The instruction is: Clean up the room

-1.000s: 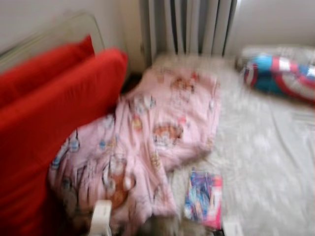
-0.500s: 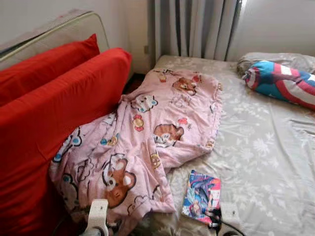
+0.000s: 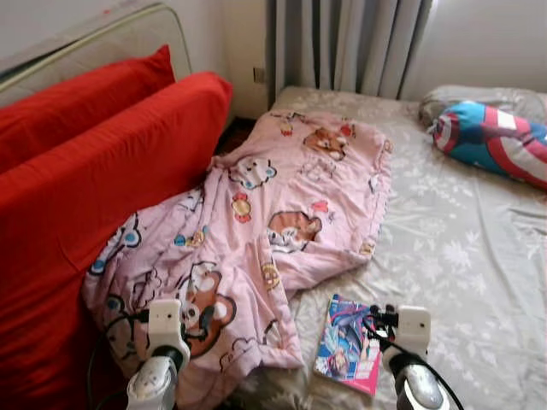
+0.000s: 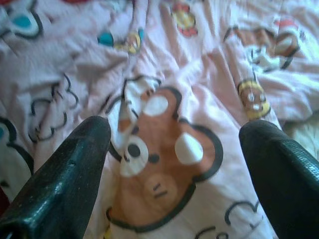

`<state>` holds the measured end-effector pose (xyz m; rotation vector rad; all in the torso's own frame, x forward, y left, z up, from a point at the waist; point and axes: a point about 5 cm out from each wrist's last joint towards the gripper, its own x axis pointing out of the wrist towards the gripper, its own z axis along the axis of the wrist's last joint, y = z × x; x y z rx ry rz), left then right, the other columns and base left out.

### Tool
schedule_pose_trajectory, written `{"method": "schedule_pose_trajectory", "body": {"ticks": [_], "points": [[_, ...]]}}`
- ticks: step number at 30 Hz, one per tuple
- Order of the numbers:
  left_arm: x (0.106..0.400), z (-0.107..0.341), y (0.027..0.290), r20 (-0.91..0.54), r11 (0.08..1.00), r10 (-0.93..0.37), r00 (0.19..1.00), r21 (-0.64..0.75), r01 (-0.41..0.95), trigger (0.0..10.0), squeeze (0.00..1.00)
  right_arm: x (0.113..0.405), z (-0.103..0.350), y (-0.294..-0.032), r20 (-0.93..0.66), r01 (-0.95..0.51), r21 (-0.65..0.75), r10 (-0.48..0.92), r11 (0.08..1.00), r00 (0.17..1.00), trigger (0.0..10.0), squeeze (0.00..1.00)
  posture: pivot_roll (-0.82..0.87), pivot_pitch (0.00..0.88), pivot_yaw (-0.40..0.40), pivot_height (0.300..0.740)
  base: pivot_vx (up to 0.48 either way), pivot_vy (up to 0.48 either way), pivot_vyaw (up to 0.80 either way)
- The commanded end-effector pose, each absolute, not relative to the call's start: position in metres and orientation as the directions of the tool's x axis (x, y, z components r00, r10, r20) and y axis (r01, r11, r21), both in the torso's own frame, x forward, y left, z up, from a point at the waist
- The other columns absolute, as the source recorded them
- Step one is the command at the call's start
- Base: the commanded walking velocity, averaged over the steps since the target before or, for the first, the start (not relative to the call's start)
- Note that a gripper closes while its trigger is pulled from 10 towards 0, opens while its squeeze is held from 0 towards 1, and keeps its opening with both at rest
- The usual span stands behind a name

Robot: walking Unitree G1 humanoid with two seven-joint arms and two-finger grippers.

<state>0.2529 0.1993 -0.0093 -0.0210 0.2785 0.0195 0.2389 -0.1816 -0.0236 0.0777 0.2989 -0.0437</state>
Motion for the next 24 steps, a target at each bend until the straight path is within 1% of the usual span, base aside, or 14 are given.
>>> {"method": "schedule_pose_trajectory", "body": {"ticks": [1,9,12,14,18,20,24], "points": [[0.252,-0.006,0.202,-0.244,0.999,0.033,0.969,-0.025,-0.041,10.0,0.00,0.233,-0.025,-0.182,-0.287,0.055,0.074,-0.031,0.996,0.958,10.0,0.00,-0.11,0.034,-0.012,0.740,0.000,0.000,0.00],[0.253,-0.004,0.197,-0.228,0.999,0.031,0.973,-0.031,-0.039,10.0,0.00,0.230,-0.026,-0.185,-0.290,0.051,0.061,-0.031,0.997,0.956,10.0,0.00,-0.10,0.032,-0.025,0.740,0.000,0.000,0.00],[0.256,-0.003,0.195,-0.224,0.999,0.026,0.974,-0.035,-0.035,10.0,0.00,0.233,-0.025,-0.185,-0.288,0.050,0.059,-0.031,0.997,0.957,10.0,0.00,-0.10,0.033,-0.026,0.740,0.000,0.000,0.00],[0.261,0.002,0.188,-0.206,0.998,0.019,0.978,-0.050,-0.030,10.0,0.00,0.241,-0.020,-0.184,-0.288,0.057,0.050,-0.040,0.997,0.957,10.0,0.00,-0.10,0.040,-0.032,0.740,0.000,0.000,0.00],[0.261,0.002,0.188,-0.208,0.998,0.020,0.978,-0.053,-0.032,10.0,0.00,0.243,-0.020,-0.184,-0.291,0.060,0.048,-0.044,0.997,0.956,10.0,0.00,-0.10,0.040,-0.032,0.740,0.000,0.000,0.00],[0.261,0.001,0.186,-0.210,0.998,0.029,0.977,-0.057,-0.042,10.0,0.00,0.244,-0.020,-0.185,-0.306,0.074,0.036,-0.059,0.997,0.950,10.0,0.00,-0.11,0.043,-0.035,0.726,0.000,0.000,0.00],[0.262,0.002,0.185,-0.211,0.998,0.020,0.977,-0.058,-0.033,10.0,0.00,0.244,-0.020,-0.184,-0.307,0.068,0.037,-0.053,0.997,0.950,10.0,0.00,-0.10,0.048,-0.038,0.716,0.000,0.000,0.00]]}}
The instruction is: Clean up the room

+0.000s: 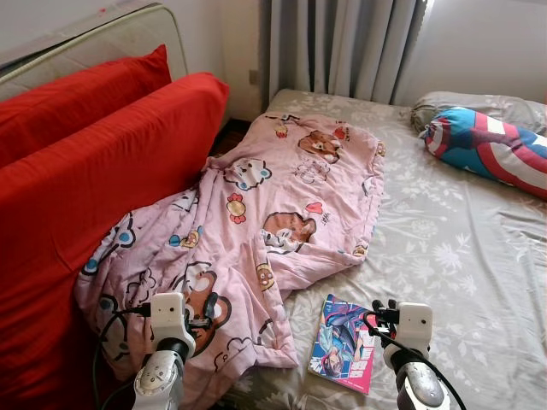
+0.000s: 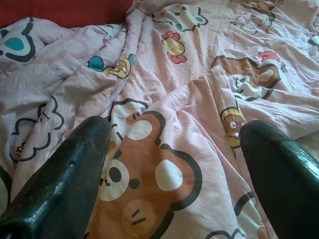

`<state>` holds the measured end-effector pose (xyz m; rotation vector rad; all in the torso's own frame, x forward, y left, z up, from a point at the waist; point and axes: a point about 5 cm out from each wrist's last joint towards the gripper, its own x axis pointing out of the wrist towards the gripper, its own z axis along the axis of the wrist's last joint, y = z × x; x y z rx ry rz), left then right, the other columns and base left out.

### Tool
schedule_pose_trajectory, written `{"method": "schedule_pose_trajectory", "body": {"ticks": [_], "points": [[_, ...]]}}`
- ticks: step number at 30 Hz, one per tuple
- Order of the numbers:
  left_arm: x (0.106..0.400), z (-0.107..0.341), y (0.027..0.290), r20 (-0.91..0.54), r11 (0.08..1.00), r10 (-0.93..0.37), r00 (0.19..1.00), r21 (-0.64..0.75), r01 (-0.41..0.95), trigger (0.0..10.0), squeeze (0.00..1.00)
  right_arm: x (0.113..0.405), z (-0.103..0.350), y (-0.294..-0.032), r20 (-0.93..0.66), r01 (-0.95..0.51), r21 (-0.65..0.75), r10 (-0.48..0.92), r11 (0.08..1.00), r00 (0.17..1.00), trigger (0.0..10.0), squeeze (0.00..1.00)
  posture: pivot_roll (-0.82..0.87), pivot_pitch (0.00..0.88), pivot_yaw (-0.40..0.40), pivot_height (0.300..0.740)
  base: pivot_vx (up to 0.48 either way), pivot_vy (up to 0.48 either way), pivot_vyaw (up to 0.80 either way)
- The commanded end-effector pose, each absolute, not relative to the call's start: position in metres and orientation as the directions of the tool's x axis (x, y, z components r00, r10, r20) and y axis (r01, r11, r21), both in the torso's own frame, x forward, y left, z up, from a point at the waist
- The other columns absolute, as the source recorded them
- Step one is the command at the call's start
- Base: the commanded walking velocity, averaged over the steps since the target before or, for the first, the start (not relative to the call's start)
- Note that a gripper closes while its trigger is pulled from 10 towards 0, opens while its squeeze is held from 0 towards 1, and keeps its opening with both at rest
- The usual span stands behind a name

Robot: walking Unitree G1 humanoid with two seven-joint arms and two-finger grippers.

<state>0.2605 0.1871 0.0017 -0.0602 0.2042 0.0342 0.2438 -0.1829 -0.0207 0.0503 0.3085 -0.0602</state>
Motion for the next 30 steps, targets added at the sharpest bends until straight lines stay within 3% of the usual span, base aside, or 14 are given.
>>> {"method": "schedule_pose_trajectory", "body": {"ticks": [1,13,30], "points": [[0.262,0.002,0.184,-0.211,0.998,0.019,0.977,-0.058,-0.032,10.0,0.00,0.244,-0.020,-0.183,-0.307,0.065,0.037,-0.051,0.997,0.950,10.0,0.00,-0.10,0.048,-0.038,0.711,0.000,0.000,0.00],[0.262,0.002,0.184,-0.219,0.998,0.015,0.976,-0.053,-0.027,10.0,0.00,0.245,-0.018,-0.176,-0.286,0.042,0.049,-0.026,0.998,0.958,10.0,0.00,-0.10,0.058,-0.032,0.691,0.000,0.000,0.00],[0.262,0.001,0.184,-0.229,0.998,0.024,0.973,-0.055,-0.037,10.0,0.00,0.228,-0.040,-0.185,-0.426,0.039,0.060,-0.010,0.997,0.905,10.0,0.00,-0.10,0.067,-0.036,0.656,0.000,0.000,0.00]]}}
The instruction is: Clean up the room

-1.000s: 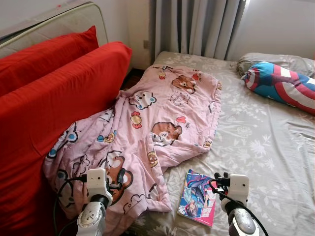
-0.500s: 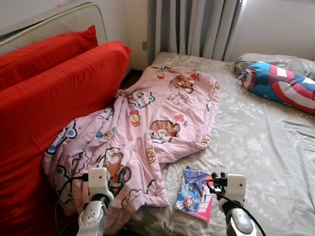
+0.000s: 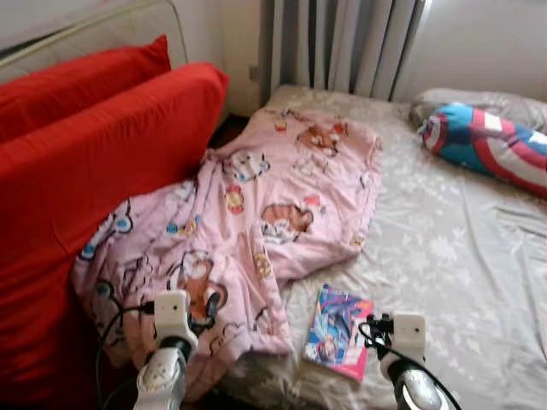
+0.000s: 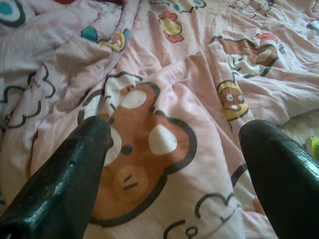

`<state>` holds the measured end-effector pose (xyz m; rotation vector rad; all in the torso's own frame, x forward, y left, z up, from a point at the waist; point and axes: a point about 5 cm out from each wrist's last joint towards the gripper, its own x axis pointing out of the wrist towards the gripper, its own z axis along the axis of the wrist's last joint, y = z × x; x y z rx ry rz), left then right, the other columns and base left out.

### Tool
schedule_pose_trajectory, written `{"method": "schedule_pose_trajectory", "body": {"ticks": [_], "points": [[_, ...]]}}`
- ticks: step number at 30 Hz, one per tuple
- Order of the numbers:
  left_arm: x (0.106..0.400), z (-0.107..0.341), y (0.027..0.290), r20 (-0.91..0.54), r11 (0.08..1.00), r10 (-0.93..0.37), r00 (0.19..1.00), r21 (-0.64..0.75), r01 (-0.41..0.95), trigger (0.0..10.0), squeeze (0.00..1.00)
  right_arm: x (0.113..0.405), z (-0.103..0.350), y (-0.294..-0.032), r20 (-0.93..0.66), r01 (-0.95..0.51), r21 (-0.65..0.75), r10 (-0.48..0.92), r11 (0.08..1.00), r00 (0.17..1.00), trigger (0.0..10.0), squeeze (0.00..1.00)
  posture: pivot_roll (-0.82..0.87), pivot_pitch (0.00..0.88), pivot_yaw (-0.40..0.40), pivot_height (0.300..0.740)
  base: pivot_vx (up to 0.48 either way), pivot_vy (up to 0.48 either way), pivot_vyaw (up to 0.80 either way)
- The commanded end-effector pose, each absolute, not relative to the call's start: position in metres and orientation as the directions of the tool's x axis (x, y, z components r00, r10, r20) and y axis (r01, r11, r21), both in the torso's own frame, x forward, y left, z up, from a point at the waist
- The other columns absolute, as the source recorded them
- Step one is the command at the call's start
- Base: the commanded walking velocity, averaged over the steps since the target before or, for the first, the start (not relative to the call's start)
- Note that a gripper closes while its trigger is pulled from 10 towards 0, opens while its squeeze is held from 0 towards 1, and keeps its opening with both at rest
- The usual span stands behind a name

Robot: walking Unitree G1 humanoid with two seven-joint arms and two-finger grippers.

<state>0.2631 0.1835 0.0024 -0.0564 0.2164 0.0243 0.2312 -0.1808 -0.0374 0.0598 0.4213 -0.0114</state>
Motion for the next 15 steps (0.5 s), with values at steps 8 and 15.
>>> {"method": "schedule_pose_trajectory", "body": {"ticks": [8,15], "points": [[0.2616,0.0009,0.1851,-0.230,0.998,0.026,0.973,-0.054,-0.039,10.0,0.00,0.2243,-0.0454,-0.1893,-0.474,0.047,0.061,-0.012,0.997,0.881,10.0,0.00,-0.10,0.068,-0.036,0.656,0.000,0.000,0.00],[0.2612,0.0005,0.1854,-0.233,0.998,0.024,0.972,-0.051,-0.037,10.0,0.00,0.2209,-0.0491,-0.1894,-0.501,0.042,0.072,0.000,0.997,0.865,10.0,0.00,-0.10,0.068,-0.035,0.656,0.000,0.000,0.00]]}}
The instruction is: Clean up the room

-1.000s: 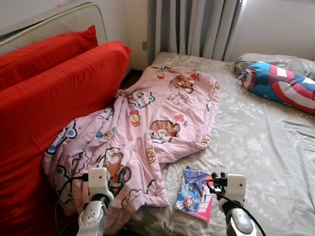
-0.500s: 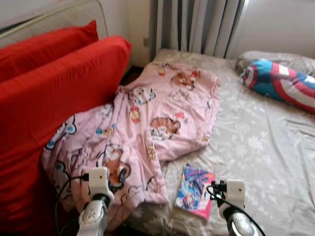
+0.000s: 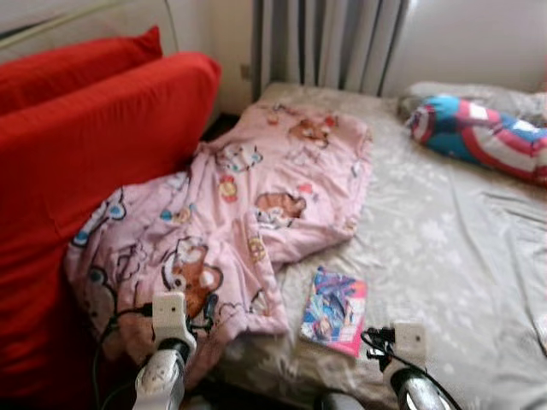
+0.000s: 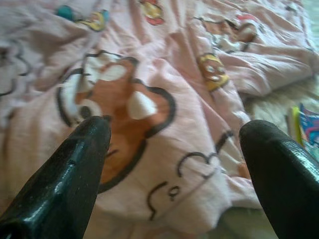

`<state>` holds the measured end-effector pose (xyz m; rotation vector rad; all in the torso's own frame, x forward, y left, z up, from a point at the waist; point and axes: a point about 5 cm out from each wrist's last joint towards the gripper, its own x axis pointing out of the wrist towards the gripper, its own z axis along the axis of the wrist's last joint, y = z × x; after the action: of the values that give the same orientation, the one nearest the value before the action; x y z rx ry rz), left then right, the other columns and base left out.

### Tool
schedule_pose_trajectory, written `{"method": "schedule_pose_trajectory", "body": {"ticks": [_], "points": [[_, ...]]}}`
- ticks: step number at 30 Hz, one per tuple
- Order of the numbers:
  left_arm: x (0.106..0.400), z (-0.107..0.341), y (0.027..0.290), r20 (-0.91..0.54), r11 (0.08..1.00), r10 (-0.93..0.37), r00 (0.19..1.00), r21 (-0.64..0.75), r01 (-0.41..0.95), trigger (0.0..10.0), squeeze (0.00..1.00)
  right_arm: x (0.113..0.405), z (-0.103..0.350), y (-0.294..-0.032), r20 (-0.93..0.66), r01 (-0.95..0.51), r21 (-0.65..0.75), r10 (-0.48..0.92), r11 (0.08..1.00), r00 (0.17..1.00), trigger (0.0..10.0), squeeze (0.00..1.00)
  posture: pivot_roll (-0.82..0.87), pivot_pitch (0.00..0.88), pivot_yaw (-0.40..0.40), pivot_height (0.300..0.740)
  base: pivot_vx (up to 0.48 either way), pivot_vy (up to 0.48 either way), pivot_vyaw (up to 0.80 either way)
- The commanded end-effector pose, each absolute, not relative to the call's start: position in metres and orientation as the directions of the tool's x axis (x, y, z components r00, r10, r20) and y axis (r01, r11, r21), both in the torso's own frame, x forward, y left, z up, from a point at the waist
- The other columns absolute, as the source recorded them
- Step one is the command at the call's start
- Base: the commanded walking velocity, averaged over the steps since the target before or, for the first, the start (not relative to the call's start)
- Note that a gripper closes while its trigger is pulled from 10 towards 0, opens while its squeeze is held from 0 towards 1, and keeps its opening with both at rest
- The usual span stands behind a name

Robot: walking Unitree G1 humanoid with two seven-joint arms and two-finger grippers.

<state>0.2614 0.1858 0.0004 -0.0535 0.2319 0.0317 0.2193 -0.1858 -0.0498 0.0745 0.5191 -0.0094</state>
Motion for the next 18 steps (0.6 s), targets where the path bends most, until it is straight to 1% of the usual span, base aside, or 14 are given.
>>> {"method": "schedule_pose_trajectory", "body": {"ticks": [1,14,18], "points": [[0.2613,0.0005,0.1855,-0.233,0.998,0.024,0.972,-0.051,-0.037,10.0,0.00,0.2202,-0.0497,-0.1892,-0.504,0.041,0.074,0.002,0.996,0.864,10.0,0.00,-0.10,0.069,-0.035,0.656,0.000,0.000,0.00],[0.2609,0.0003,0.1850,-0.236,0.998,0.022,0.972,-0.051,-0.035,10.0,0.00,0.2135,-0.0548,-0.1890,-0.532,0.042,0.074,0.004,0.996,0.846,10.0,0.00,-0.10,0.066,-0.034,0.656,0.000,0.000,0.00],[0.2607,0.0000,0.1849,-0.237,0.998,0.022,0.971,-0.052,-0.035,10.0,0.00,0.2107,-0.0575,-0.1951,-0.566,0.049,0.062,-0.005,0.997,0.824,10.0,0.00,-0.10,0.058,-0.033,0.651,0.000,0.000,0.00]]}}
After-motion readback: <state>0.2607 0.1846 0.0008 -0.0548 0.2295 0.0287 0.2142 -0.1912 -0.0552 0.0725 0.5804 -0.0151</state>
